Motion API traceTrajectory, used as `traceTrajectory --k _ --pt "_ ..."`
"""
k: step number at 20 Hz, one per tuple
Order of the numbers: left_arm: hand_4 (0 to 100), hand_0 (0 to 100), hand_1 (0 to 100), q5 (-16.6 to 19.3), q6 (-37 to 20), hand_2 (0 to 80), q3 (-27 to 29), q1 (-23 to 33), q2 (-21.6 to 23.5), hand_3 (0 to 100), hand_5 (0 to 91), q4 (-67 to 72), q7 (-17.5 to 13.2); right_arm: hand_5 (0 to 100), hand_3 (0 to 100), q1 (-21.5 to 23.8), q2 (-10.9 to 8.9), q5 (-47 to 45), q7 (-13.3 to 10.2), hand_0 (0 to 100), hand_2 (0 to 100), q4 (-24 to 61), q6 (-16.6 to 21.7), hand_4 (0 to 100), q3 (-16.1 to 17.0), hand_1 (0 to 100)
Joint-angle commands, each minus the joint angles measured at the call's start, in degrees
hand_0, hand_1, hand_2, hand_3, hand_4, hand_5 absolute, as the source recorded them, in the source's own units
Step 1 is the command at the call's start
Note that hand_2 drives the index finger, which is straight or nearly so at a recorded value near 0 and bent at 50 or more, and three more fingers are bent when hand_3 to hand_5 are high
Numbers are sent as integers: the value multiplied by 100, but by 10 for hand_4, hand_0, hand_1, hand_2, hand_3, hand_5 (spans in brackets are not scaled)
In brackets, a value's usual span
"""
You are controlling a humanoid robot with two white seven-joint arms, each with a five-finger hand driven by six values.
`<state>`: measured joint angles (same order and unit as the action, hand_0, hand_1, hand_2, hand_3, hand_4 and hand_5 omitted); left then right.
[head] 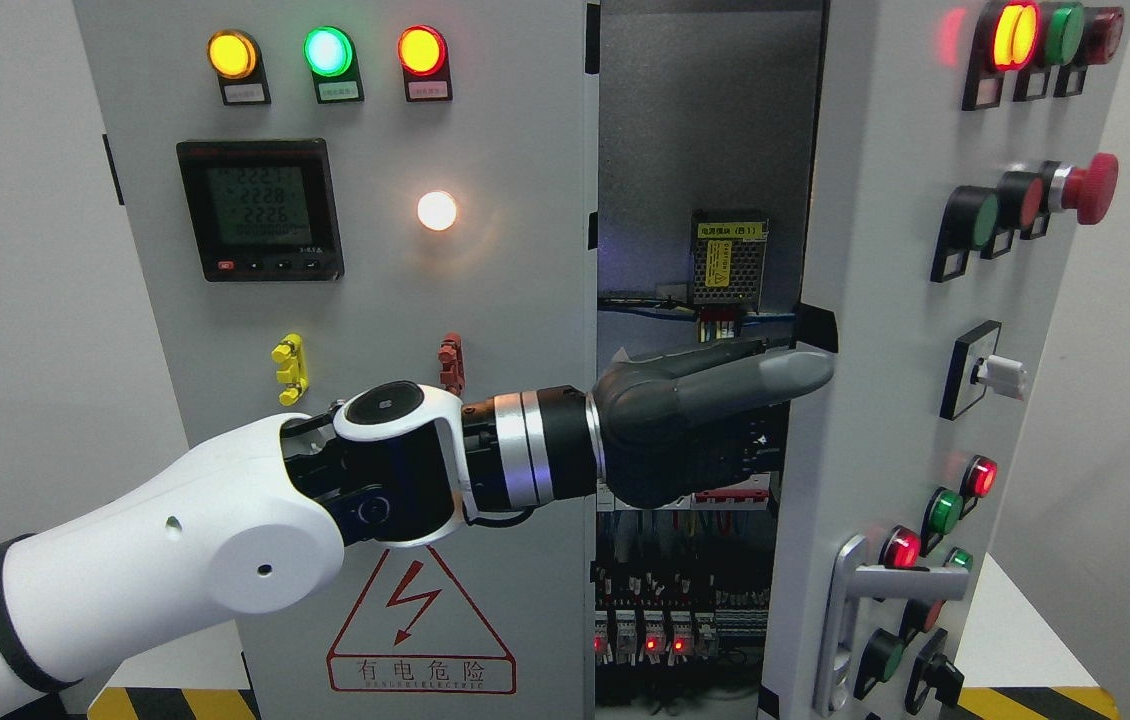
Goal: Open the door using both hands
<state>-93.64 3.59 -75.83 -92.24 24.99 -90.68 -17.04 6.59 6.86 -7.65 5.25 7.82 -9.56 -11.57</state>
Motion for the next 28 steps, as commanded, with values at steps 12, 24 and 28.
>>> traceTrajectory --k 12,24,28 --pt "0 120 556 249 -42 0 95 13 -1558 0 0 -12 781 0 0 0 0 0 3 61 0 0 7 0 -3 140" --pt "0 120 556 1049 28 0 402 593 -2560 0 0 190 1334 0 0 0 0 0 3 61 0 0 7 0 -3 139" --pt "0 120 556 1049 37 0 394 558 -2833 0 0 305 1467 0 0 0 0 0 3 61 0 0 7 0 5 139"
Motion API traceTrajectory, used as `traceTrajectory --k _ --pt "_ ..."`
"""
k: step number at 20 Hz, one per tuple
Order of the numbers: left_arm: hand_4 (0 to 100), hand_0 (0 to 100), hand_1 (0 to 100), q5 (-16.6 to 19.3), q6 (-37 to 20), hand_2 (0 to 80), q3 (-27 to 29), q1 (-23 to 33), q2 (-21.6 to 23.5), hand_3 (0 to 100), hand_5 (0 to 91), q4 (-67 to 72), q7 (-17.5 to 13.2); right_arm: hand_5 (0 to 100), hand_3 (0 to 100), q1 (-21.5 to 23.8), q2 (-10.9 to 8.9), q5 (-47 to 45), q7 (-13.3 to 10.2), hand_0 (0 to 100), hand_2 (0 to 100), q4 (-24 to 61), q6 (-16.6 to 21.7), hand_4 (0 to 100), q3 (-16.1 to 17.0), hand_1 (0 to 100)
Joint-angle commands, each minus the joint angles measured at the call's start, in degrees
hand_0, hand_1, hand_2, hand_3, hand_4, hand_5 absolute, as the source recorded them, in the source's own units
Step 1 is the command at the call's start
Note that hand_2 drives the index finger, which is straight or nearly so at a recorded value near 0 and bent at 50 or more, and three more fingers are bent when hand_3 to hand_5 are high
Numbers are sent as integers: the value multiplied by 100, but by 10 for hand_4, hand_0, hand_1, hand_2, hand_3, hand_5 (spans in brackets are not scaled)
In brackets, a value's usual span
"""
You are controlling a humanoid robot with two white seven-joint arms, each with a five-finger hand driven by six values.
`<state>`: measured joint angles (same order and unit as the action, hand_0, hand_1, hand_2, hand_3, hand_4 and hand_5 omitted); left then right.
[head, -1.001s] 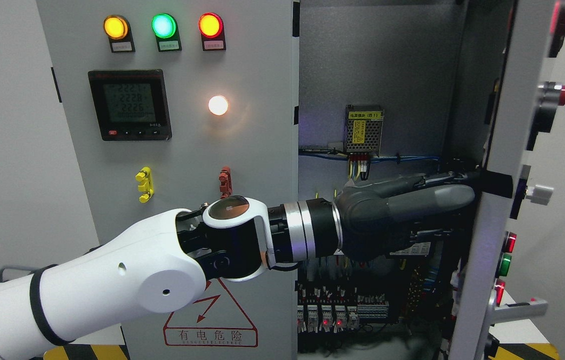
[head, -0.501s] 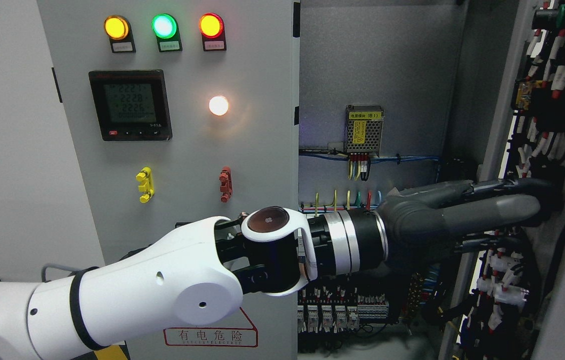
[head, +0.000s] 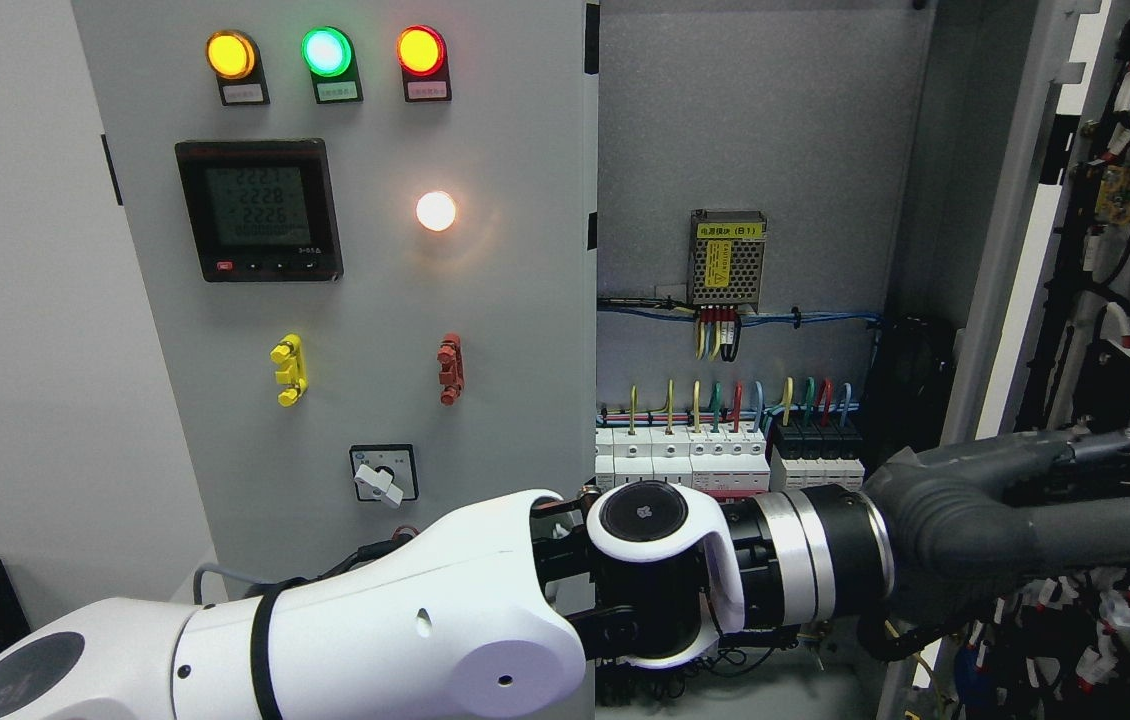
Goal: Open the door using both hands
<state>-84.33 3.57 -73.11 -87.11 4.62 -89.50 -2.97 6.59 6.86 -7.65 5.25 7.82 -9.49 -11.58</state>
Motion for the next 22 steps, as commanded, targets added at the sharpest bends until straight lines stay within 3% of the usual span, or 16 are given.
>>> traceTrajectory --k 1,11,19,22 --pt "0 120 556 118 29 0 121 27 -875 0 0 214 69 0 0 0 0 0 2 61 0 0 -9 0 -3 139" --pt "0 120 556 118 29 0 86 -149 -1394 0 0 978 166 0 0 0 0 0 2 61 0 0 0 0 -3 139" --pt "0 120 556 109 47 0 77 -131 -1359 0 0 988 166 0 0 0 0 0 2 61 0 0 0 0 6 139" --pt "0 120 556 92 56 0 95 -131 -1096 0 0 970 139 0 0 0 0 0 2 61 0 0 0 0 6 139"
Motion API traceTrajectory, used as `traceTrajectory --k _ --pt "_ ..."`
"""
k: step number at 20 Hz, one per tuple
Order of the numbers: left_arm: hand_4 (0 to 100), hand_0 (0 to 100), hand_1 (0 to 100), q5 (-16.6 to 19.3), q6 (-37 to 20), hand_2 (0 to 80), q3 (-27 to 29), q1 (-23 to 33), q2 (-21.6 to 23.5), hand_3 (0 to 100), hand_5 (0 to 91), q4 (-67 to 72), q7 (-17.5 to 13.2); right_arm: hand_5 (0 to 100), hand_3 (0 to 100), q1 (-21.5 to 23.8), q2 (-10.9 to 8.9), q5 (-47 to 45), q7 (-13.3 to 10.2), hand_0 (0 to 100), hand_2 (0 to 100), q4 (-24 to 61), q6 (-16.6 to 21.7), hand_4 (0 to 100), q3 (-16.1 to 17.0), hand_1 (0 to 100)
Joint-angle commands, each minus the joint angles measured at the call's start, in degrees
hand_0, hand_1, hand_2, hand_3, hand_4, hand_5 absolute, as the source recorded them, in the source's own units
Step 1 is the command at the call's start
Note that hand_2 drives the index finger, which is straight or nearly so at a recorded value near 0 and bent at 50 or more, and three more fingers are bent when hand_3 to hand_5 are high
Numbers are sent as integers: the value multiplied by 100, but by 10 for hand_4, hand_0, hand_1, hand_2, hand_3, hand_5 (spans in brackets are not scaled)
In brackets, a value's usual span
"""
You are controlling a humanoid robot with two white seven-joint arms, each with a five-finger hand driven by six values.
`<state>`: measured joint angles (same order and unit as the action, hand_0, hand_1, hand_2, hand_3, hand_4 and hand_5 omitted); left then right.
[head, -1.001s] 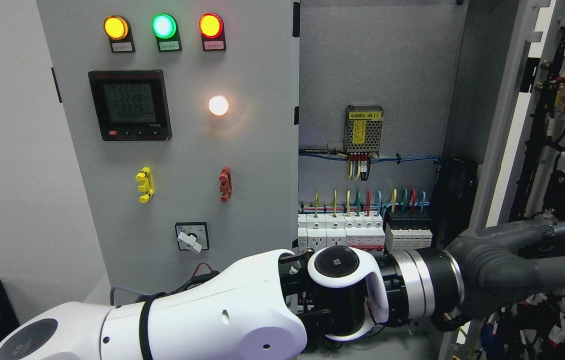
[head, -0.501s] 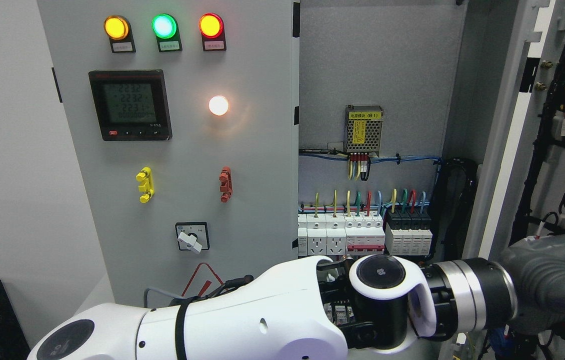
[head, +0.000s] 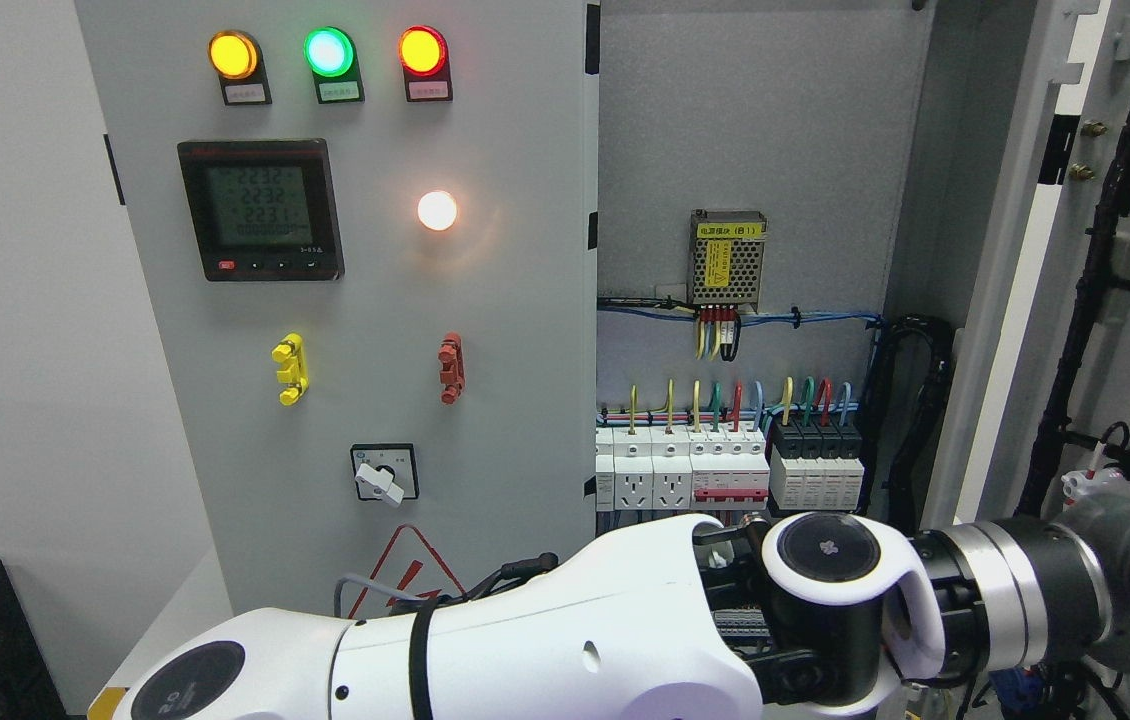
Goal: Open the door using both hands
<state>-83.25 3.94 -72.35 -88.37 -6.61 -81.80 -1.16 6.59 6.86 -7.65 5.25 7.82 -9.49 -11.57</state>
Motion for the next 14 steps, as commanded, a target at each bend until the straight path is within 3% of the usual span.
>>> traceTrajectory --k 1,4,8,11,14 --pt "0 120 556 -24 45 0 28 13 185 0 0 173 -60 0 0 0 0 0 2 61 0 0 -1 0 -3 139" --pt "0 120 556 -51 90 0 45 39 755 0 0 -63 -183 0 0 0 0 0 2 61 0 0 -1 0 6 139" --pt "0 120 556 -60 90 0 19 74 1959 0 0 -1029 -306 0 0 0 0 0 2 61 0 0 -1 0 -3 139" --pt "0 120 556 -60 81 0 1 381 2645 0 0 -1277 -324 0 0 0 0 0 2 61 0 0 -1 0 6 139" --pt "0 120 556 -34 81 0 -25 758 3392 0 0 -1548 -578 0 0 0 0 0 2 60 0 0 -1 0 6 139"
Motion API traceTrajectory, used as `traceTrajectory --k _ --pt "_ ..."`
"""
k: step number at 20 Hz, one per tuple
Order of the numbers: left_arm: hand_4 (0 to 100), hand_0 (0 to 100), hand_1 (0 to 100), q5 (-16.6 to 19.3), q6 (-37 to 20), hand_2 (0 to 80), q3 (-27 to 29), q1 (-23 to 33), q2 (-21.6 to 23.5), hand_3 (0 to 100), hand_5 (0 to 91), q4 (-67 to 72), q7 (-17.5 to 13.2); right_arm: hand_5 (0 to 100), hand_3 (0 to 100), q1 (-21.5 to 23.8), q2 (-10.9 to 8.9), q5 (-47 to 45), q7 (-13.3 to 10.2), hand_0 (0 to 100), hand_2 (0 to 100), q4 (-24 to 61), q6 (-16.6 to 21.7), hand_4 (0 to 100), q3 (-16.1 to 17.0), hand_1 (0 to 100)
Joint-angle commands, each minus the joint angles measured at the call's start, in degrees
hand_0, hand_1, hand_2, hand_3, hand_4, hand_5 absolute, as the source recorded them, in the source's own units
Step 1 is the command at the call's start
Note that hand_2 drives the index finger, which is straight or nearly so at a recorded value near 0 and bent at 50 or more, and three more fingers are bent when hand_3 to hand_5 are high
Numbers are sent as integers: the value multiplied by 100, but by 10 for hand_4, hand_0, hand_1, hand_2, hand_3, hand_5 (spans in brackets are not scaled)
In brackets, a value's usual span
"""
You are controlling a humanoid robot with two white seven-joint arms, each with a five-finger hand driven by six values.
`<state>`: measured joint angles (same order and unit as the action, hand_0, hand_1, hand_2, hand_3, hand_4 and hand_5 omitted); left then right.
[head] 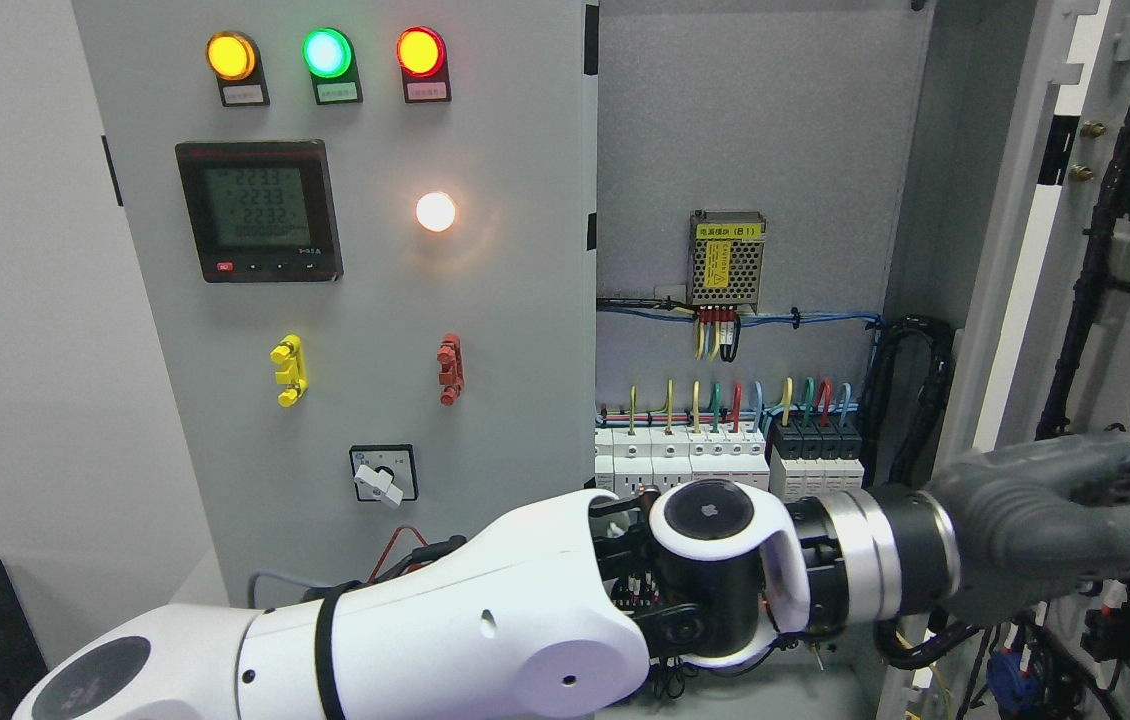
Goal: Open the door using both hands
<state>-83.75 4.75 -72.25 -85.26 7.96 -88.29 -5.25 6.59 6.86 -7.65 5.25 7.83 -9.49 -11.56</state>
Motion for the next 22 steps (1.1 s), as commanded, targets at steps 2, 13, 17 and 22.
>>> traceTrajectory --k 2,13,17,22 --pt "0 120 556 87 9 0 -34 868 2323 0 0 -1076 -249 0 0 0 0 0 2 60 0 -1 0 0 5 139" --pt "0 120 556 3116 18 0 -17 4936 3220 0 0 -1481 -266 0 0 0 0 0 2 60 0 -1 0 0 -4 139" --pt "0 120 556 4111 -298 0 62 6343 3327 0 0 -947 -266 0 0 0 0 0 2 60 0 -1 -9 0 -4 139" --pt "0 120 556 4570 -1037 0 466 7768 3292 0 0 318 -266 0 0 0 0 0 2 60 0 -1 -9 0 -4 139"
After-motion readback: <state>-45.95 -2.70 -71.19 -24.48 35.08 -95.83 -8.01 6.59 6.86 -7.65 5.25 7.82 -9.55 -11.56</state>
